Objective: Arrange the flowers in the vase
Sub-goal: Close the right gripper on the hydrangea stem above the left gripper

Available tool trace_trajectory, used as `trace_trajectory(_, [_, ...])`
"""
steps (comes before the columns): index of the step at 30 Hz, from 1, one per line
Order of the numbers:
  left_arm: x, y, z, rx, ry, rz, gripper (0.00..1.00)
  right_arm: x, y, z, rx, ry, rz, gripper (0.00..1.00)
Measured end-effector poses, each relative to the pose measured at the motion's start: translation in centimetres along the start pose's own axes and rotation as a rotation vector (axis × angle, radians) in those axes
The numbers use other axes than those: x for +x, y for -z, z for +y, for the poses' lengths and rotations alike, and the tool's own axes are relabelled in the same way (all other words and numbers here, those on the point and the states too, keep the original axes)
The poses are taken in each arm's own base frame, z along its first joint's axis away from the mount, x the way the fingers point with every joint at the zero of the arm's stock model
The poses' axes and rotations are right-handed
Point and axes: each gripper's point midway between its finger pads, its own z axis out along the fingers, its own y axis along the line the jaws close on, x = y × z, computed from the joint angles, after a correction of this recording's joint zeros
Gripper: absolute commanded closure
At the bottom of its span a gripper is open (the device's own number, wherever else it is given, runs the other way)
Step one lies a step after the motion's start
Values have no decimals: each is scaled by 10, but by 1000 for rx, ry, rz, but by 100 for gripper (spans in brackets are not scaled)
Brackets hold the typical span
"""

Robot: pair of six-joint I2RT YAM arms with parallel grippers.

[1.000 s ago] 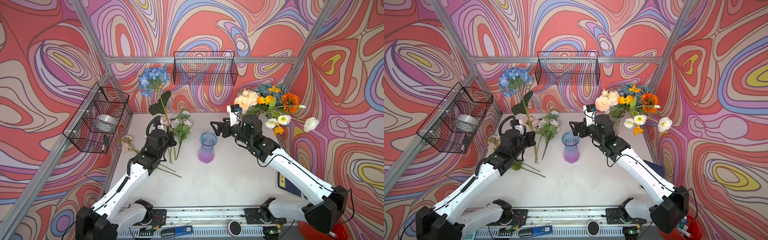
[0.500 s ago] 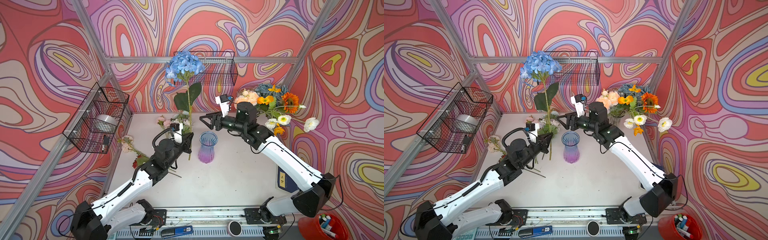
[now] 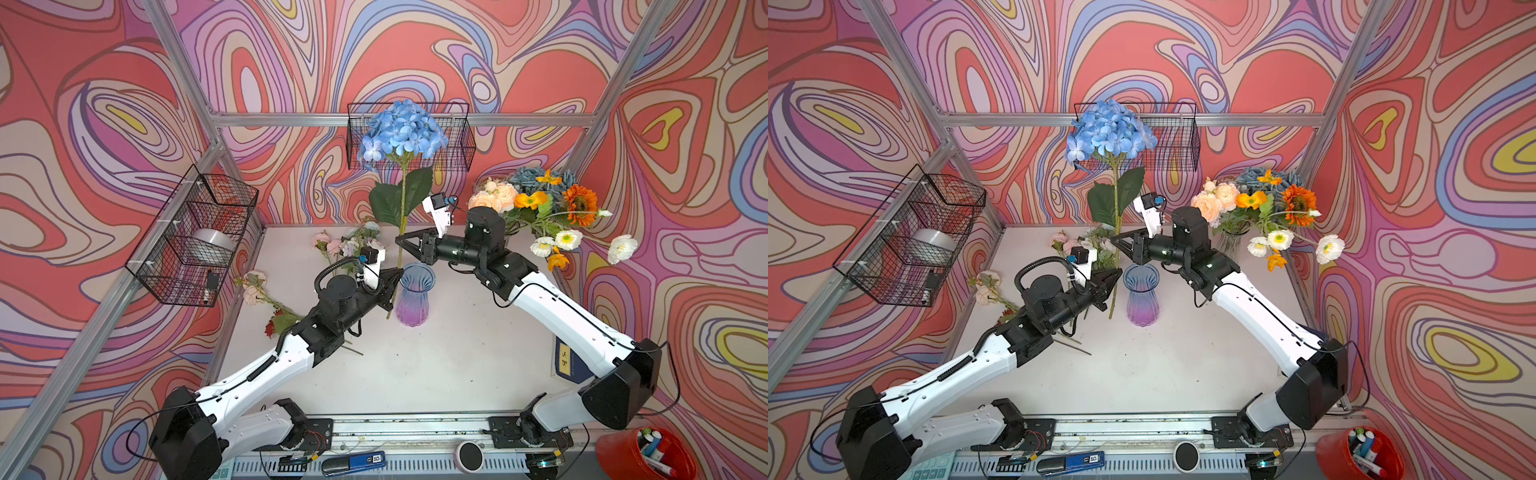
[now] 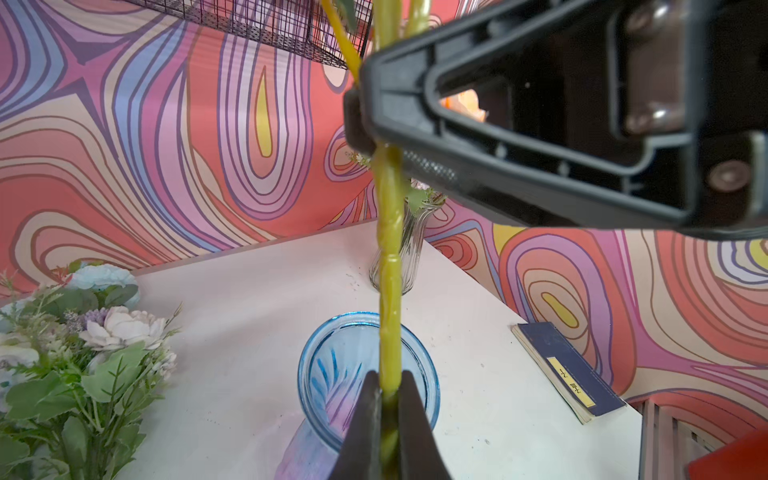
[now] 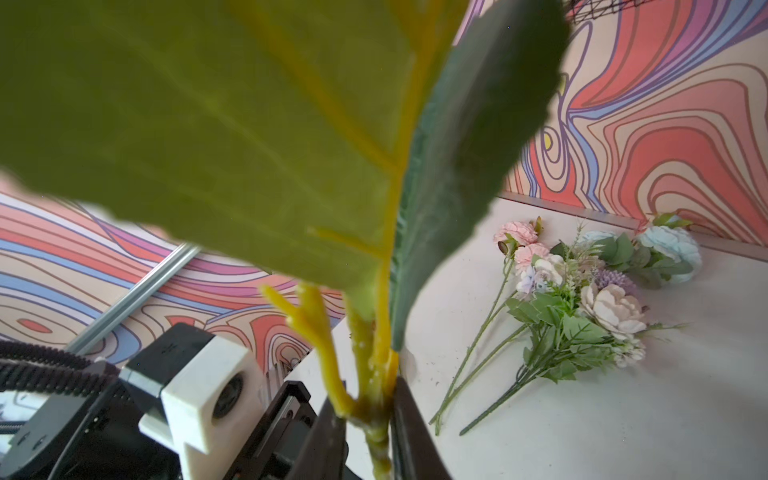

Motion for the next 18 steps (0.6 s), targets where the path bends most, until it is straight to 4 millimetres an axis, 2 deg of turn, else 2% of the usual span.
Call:
trace_trajectory(5, [-1,2,0,0,-3,0,100,1,-2,-7,16,-1,1,97])
trace_trajectory(6, [-1,2,0,-1,-3,0,95,2,-2,-7,16,0,1,99])
trace_trajectory(7, [-2,3,0,-2,-3,-2,73,1,-2,-7,16,0,1,100])
trace_trajectory(9, [-4,5,-2,4,-9,-7,14,2,-2,-7,15,-1,0,100])
trace_trajectory(10, [-6,6,-5,10,-9,-15,1,4,-3,-8,17,-3,6,100])
trace_trajectory(14, [-20,18,-7,10,1,-76,0,14,-4,-15,51,-17,29,100])
trace_trajectory(18, [-21,33,8,-65,33,-125,0,15,-1,-31,147,-4,24,100])
